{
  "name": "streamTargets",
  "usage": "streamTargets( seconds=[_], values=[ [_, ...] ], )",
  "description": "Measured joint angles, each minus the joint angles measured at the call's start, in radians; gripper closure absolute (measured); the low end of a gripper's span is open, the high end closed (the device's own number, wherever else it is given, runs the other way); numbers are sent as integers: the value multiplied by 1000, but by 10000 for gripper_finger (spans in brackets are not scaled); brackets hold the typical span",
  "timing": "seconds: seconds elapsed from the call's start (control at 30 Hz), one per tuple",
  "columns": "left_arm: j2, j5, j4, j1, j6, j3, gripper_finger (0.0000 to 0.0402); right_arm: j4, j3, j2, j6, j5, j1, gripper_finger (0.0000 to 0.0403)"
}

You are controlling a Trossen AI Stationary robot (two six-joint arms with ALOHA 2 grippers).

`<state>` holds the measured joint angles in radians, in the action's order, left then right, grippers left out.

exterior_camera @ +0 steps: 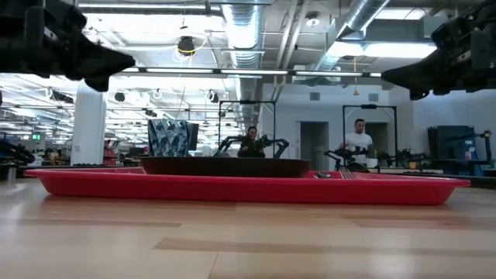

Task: Pick and place plate/cup/fork/spoon on tray
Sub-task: Return to Home Position

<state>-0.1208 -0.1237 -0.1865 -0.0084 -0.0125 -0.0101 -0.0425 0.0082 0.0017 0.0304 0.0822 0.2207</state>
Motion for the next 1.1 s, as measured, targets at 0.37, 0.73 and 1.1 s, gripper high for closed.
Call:
streamTargets(
  seconds=[0.37,0.73,1.1],
  values=[
    [120,80,150,185,16,1,359,25,-1,0,7,-86,20,390],
    [59,109,160,319,83,3,359,27,-2,19,52,-88,78,382],
    [-6,102,155,318,124,3,359,27,-2,20,108,-85,83,379]
  ],
)
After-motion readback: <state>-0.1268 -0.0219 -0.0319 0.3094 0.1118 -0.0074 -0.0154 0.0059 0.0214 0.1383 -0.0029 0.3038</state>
